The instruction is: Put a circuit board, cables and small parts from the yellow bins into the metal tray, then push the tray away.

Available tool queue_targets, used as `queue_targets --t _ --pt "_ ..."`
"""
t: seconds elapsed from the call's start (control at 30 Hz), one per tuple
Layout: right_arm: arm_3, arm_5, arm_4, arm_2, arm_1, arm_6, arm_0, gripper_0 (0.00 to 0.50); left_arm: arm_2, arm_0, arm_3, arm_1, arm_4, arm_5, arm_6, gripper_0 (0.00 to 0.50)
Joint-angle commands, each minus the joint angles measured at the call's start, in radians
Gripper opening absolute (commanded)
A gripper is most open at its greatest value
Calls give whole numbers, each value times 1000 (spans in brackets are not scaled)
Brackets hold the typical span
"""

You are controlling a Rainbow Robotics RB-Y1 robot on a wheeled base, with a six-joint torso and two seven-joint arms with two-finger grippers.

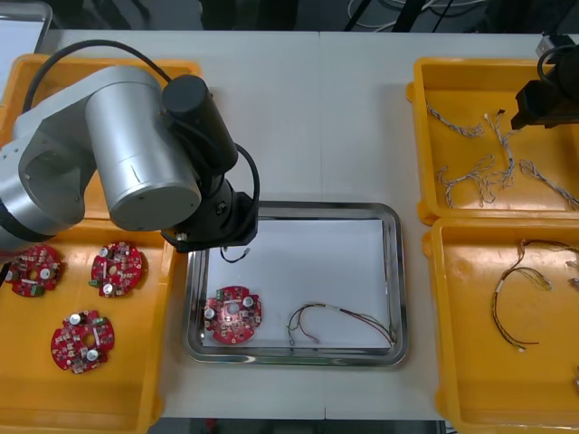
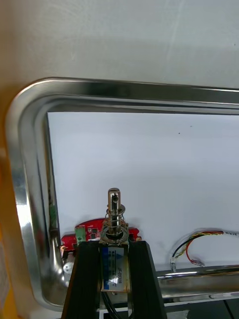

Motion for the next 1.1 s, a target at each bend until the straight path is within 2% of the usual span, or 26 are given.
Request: queue_targets --t 0.03,0.17,0.47,0.57,0.83,1.1 --pt "22 -25 -14 5 8 39 -50 500 -53 -39 30 -17 -32 -59 62 0" --pt "45 -38 -28 5 11 47 -46 500 -80 -24 47 -21 -81 -91 61 0" --pt "48 -68 -45 5 21 55 -14 500 -129 1 97 -20 -133 -151 52 1" --pt "48 -97 -74 5 21 59 9 500 -160 2 131 -21 -150 -189 50 0" --pt "48 -120 -78 5 22 84 43 500 -174 18 148 -21 -148 -204 50 3" --pt "48 -161 -88 5 33 107 78 500 -191 19 146 -20 -161 -212 52 31"
